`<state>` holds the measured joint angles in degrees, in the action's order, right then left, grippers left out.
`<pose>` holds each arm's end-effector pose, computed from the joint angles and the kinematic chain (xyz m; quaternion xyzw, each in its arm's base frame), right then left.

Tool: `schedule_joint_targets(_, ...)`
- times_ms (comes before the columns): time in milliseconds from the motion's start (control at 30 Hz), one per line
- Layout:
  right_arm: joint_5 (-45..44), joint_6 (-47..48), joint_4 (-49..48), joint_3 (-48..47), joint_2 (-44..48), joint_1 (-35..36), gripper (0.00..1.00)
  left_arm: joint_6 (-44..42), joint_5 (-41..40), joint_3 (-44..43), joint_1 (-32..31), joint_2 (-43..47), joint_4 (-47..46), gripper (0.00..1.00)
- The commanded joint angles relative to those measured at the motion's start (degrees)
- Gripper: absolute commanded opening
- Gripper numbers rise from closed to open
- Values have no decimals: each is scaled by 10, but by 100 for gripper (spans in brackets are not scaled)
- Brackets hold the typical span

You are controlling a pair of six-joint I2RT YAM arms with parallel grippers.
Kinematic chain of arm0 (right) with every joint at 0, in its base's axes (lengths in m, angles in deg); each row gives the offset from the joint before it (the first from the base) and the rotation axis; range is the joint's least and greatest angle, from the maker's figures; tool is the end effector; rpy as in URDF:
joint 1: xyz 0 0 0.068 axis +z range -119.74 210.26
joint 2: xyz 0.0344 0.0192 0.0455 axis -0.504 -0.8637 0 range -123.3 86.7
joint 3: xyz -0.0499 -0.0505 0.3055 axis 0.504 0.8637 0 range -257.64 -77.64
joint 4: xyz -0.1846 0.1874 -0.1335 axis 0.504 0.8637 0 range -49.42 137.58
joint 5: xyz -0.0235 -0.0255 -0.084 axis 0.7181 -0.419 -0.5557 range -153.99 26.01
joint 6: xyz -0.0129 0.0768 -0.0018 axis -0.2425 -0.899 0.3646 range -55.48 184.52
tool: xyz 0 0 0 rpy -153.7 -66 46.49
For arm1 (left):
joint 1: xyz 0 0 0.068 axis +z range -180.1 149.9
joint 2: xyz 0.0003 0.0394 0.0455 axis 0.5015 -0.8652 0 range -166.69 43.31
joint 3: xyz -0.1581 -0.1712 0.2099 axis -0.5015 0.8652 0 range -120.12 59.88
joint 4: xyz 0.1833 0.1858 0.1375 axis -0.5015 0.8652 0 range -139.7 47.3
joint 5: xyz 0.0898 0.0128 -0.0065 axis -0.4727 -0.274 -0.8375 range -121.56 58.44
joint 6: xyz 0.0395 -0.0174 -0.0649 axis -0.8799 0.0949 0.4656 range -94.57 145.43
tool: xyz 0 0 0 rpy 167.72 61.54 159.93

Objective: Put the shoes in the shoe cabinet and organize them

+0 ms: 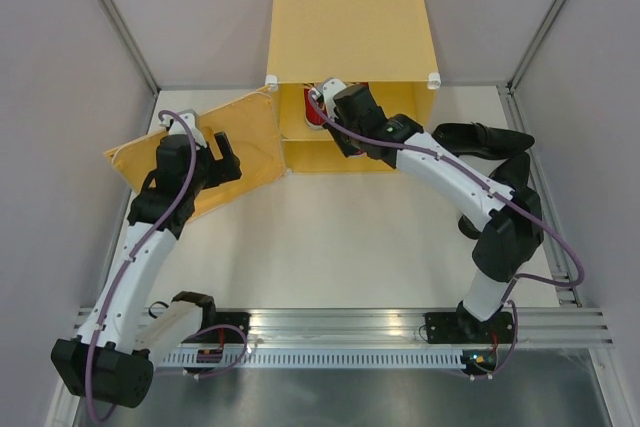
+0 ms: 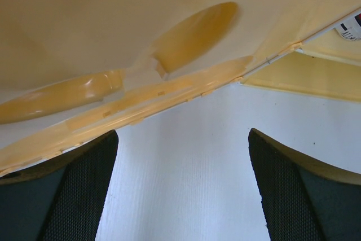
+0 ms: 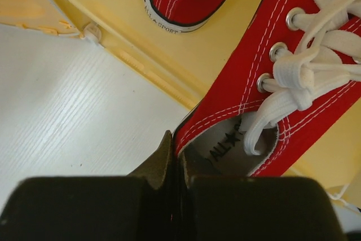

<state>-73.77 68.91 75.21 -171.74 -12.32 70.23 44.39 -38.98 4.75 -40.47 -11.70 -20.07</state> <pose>0.3600 0.2870 0.3626 -0.3066 0.8484 0.0563 0.4279 0.2444 -0.0360 0.3559 -0.0970 0.8572 -0.0732 0.5005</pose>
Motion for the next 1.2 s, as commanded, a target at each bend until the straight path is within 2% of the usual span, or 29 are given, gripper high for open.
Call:
schedule_joint_targets(0, -63, 23, -87, -51, -16, -8, 0, -18, -7, 2, 1, 11, -24, 98)
schedule_joint_targets(267, -94, 3, -138, -28, -39, -25, 4, -17, -1, 3, 1, 11, -22, 98)
schedule_joint_targets(367, -112, 12, -157, -14, -44, -26, 12, -16, -1, 3, 1, 12, -22, 98)
schedule_joint_targets(467, -122, 14, -185, 8, -46, -26, 27, -17, -1, 4, 1, 12, -22, 98)
schedule_joint_targets(600, -134, 7, -197, 37, -45, -27, 41, -17, -1, 5, 1, 13, -22, 98)
schedule_joint_targets(733, -134, 0, -205, 55, -34, -27, 48, -17, -1, 5, 1, 12, -22, 98)
schedule_joint_targets(967, -104, -19, -221, 96, 47, -23, 71, -17, -1, 5, 1, 12, -20, 98)
schedule_joint_targets(1167, -75, -30, -239, 134, 109, -20, 83, -16, -1, 6, 1, 12, -20, 98)
